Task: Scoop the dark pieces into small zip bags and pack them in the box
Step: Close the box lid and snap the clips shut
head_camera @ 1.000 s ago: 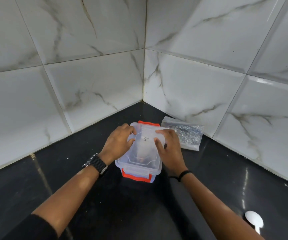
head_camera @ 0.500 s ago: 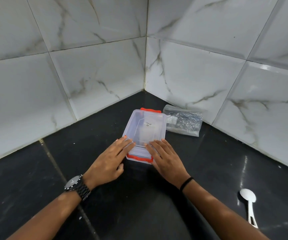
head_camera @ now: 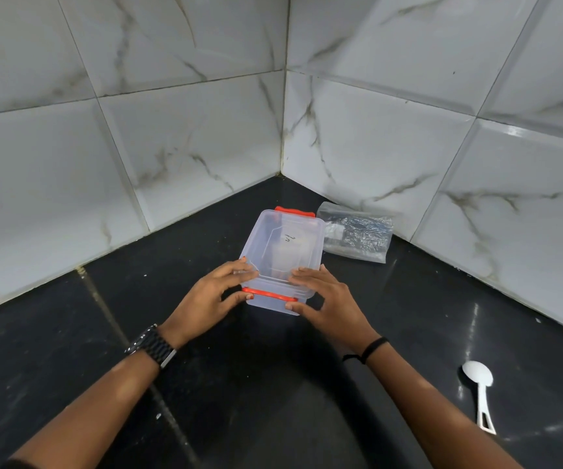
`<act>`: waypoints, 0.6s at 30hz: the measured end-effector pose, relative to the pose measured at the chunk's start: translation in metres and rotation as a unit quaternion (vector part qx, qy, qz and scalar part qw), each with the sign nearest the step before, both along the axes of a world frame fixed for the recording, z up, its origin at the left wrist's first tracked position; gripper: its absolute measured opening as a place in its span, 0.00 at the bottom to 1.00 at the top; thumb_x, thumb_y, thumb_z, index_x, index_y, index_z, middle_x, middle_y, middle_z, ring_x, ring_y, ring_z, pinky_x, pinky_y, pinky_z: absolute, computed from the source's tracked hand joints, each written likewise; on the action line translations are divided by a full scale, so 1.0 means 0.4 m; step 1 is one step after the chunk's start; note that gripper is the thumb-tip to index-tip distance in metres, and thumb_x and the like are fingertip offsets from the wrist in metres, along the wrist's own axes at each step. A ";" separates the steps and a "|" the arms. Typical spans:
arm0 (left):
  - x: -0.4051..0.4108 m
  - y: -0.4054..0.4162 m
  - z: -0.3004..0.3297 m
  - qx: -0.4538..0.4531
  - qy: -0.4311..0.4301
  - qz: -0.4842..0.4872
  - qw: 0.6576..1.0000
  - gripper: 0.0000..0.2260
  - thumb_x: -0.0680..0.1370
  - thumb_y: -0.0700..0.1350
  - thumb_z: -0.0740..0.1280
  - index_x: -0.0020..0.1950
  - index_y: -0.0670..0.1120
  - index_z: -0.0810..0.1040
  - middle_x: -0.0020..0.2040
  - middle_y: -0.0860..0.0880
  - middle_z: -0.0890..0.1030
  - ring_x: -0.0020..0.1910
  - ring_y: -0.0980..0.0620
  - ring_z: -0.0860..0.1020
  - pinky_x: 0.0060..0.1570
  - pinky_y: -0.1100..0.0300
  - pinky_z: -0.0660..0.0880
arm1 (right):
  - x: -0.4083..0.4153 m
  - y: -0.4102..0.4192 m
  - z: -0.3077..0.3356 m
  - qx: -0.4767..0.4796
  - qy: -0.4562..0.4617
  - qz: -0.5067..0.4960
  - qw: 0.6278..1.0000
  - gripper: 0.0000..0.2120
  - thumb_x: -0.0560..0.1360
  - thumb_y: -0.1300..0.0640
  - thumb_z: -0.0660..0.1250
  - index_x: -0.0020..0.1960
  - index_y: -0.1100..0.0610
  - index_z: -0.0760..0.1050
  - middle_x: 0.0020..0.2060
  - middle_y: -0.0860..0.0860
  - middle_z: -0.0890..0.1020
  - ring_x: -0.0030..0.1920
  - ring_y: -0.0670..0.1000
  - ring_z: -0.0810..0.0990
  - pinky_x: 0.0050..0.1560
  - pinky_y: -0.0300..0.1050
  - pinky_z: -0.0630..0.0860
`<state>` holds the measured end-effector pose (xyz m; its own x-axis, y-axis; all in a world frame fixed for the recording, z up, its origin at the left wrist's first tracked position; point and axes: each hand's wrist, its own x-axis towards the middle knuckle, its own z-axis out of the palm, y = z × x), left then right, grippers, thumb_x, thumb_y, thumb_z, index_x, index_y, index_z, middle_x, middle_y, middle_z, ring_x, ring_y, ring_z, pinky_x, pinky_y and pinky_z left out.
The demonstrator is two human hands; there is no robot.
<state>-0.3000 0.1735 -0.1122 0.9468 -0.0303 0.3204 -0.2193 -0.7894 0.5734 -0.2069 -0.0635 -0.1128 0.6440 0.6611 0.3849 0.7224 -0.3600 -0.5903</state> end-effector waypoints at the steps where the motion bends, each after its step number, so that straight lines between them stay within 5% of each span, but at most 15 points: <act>1: 0.000 -0.001 0.000 -0.010 -0.002 0.005 1.000 0.21 0.74 0.52 0.66 0.67 0.51 0.74 0.66 0.56 0.72 0.69 0.63 0.65 0.70 0.64 0.63 | 0.000 0.000 0.006 0.001 0.006 -0.001 1.000 0.24 0.70 0.49 0.73 0.64 0.53 0.75 0.63 0.47 0.77 0.66 0.39 0.69 0.72 0.31 0.49; 5: 0.000 0.001 0.004 -0.053 -0.004 0.023 0.998 0.19 0.72 0.44 0.72 0.63 0.48 0.78 0.59 0.54 0.76 0.68 0.59 0.69 0.70 0.60 0.66 | 0.001 0.001 0.017 0.005 0.051 -0.006 0.999 0.21 0.69 0.51 0.75 0.60 0.54 0.78 0.61 0.46 0.78 0.63 0.39 0.71 0.62 0.18 0.51; 12: 0.018 -0.019 0.032 -0.166 -0.007 0.047 0.985 0.09 0.72 0.38 0.73 0.51 0.45 0.84 0.48 0.52 0.81 0.60 0.62 0.76 0.61 0.59 0.74 | 0.001 0.022 0.020 0.078 0.133 -0.046 0.987 0.07 0.69 0.59 0.75 0.47 0.57 0.82 0.52 0.51 0.83 0.53 0.40 0.79 0.52 0.19 0.65; 16: 0.015 -0.017 0.034 -0.167 -0.001 0.044 0.985 0.09 0.72 0.38 0.72 0.52 0.46 0.84 0.49 0.51 0.80 0.60 0.63 0.75 0.62 0.59 0.74 | -0.002 0.020 0.027 0.067 0.142 -0.038 0.987 0.07 0.70 0.57 0.74 0.47 0.55 0.81 0.53 0.47 0.81 0.54 0.38 0.77 0.58 0.29 0.71; 18: 0.011 -0.022 0.033 -0.171 -0.006 0.049 0.984 0.09 0.72 0.39 0.72 0.52 0.46 0.84 0.50 0.52 0.80 0.62 0.61 0.75 0.64 0.58 0.73 | 0.001 0.016 0.018 0.047 0.127 -0.033 0.990 0.07 0.71 0.53 0.74 0.47 0.50 0.79 0.62 0.46 0.74 0.63 0.37 0.69 0.67 0.34 0.66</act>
<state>-0.2956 0.1647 -0.0989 0.9357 0.1731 0.3072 -0.1597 -0.5687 0.8069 -0.2064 -0.0569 -0.1056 0.7685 0.5833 0.2629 0.5231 -0.3364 -0.7831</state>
